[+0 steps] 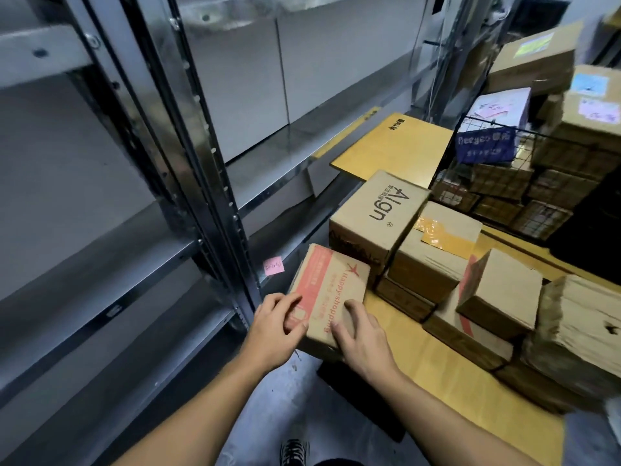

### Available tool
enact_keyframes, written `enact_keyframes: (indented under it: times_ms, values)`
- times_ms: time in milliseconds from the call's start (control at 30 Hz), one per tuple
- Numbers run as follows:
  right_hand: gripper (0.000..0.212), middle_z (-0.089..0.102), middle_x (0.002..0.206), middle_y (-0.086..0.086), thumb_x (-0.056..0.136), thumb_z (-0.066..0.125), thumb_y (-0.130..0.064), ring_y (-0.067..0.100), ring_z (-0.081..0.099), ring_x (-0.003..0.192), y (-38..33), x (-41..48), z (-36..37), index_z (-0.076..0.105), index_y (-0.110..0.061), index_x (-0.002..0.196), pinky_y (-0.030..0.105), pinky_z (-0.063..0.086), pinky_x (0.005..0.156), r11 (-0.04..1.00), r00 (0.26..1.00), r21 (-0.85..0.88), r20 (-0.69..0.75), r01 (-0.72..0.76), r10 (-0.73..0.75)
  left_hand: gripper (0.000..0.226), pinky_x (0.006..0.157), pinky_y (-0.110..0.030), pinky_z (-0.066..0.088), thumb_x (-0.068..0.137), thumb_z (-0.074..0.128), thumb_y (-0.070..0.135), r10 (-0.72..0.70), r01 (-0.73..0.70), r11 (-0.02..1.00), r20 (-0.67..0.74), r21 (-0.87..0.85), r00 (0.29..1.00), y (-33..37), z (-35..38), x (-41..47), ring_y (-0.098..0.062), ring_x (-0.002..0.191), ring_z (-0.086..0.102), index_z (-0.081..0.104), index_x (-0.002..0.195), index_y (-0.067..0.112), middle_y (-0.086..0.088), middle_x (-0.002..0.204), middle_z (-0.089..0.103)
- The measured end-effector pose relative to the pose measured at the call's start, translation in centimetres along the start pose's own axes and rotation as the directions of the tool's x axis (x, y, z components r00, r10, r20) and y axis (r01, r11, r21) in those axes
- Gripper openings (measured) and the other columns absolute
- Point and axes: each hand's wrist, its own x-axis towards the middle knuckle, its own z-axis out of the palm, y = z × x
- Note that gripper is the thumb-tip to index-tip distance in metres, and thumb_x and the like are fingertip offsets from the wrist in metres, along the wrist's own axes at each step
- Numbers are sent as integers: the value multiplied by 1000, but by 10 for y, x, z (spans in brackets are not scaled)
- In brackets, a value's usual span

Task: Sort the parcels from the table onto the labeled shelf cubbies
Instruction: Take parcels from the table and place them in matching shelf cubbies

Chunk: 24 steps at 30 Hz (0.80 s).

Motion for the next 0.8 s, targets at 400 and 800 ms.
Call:
enact_keyframes:
  times_ms: [400, 800]
  values:
    - [51, 51, 137, -11, 94, 66, -44, 7, 47, 121, -3, -26, -57, 44, -36, 140, 29, 38, 97, 927, 976, 305, -71, 220, -208, 38, 87, -5, 37, 93, 62, 14, -139, -53, 910, -423, -412, 895, 55, -16, -62, -6, 111, 56, 54, 124, 35, 5, 119, 53]
    - [40, 43, 143, -6, 101, 56, -31, 0, 35, 131, -5, -63, -71, 50, -38, 140, 18, 25, 109, 852, 856, 119, 22, 510, -516, 71, 91, -11, 43, 77, 65, 61, -217, -77, 776, -379, -626, 899, 70, -3, -122, 3, 121, 52, 39, 140, 39, 23, 134, 52]
